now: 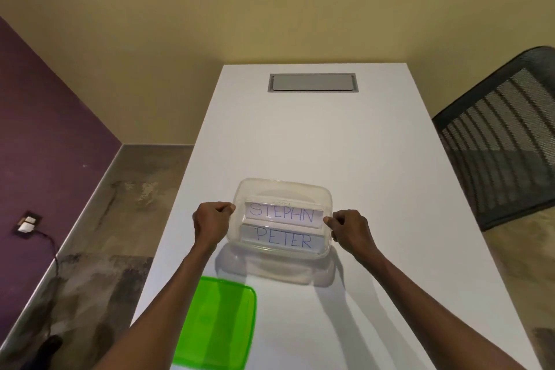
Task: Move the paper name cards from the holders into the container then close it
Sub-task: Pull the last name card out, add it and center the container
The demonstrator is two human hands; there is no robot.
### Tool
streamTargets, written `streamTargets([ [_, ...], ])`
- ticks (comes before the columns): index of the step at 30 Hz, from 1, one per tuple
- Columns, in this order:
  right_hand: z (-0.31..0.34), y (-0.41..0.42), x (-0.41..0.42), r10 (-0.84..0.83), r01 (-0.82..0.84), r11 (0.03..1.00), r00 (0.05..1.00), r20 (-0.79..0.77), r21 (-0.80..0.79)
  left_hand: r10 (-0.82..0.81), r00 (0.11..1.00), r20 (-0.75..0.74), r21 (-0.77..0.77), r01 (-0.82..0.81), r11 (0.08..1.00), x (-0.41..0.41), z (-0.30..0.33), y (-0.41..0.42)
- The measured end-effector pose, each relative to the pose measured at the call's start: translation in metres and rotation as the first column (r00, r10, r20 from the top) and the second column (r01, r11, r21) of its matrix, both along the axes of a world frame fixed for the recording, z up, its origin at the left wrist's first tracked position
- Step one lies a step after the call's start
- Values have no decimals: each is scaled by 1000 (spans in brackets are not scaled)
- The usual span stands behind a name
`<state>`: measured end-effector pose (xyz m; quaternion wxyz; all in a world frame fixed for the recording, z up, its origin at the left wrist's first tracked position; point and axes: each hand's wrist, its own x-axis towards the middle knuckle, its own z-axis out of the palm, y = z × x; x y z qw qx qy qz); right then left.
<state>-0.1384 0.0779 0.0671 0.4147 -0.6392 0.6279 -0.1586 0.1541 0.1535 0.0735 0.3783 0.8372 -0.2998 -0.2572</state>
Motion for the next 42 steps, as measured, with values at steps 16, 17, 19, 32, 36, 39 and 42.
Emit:
streamTargets([
  [16, -19, -51, -106, -97, 96, 995, 991, -92, -16, -115, 990, -80, 63, 120, 991, -112, -21, -53],
  [17, -20, -54, -108, -94, 93, 995, 991, -95, -17, -112, 991, -78, 67, 118, 991, -114, -22, -55],
  [19, -22, -60, -109, -90, 89, 996, 991, -96, -18, -109, 991, -75, 74, 114, 991, -118, -24, -57],
  [32, -33, -83, -107, -63, 62, 998, 994, -91, -10, -87, 996, -33, 80, 89, 993, -122, -35, -72],
  [36, -35, -85, -106, -56, 56, 998, 995, -85, -4, -84, 996, -23, 77, 85, 993, -122, -38, -76],
  [39, -36, -88, -106, -51, 51, 999, 995, -91, -1, -76, 997, -23, 78, 78, 994, -121, -41, -79],
  [42, -37, -90, -106, -56, 55, 998, 995, -85, -6, -83, 996, -31, 89, 86, 992, -119, -41, -81],
])
